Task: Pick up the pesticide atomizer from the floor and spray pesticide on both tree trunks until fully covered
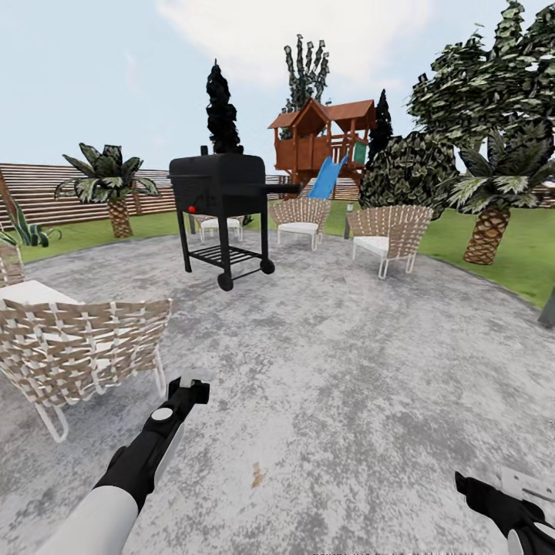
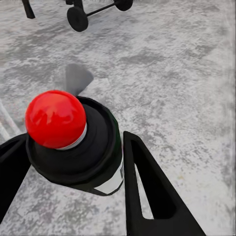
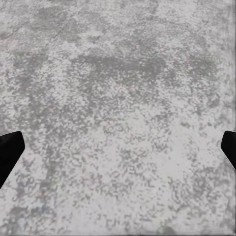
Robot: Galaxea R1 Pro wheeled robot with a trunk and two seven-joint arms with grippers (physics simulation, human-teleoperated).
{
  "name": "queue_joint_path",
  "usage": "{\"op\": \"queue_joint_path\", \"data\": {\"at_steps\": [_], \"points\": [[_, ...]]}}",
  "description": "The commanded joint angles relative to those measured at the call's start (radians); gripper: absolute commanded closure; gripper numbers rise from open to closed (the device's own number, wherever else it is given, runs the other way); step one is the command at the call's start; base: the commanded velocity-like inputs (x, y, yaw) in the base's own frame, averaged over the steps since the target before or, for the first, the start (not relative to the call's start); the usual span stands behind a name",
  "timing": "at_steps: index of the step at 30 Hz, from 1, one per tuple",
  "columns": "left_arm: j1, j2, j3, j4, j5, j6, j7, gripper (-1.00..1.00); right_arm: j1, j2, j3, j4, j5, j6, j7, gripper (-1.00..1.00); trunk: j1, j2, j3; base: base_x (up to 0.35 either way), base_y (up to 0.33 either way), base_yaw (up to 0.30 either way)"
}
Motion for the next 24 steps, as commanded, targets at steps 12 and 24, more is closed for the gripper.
{"op": "queue_joint_path", "data": {"at_steps": [12,24], "points": [[0.0,0.0,0.0,0.0,0.0,0.0,0.0,1.0,0.0,0.0,0.0,0.001,0.0,0.001,0.0,-1.0,0.0,0.0,0.0,0.0,0.0,-0.298],[0.0,0.0,-0.001,0.0,0.0,0.001,0.0,1.0,0.0,0.0,0.0,0.001,0.0,0.001,0.0,-1.0,0.0,0.0,0.0,0.099,-0.015,-0.298]]}}
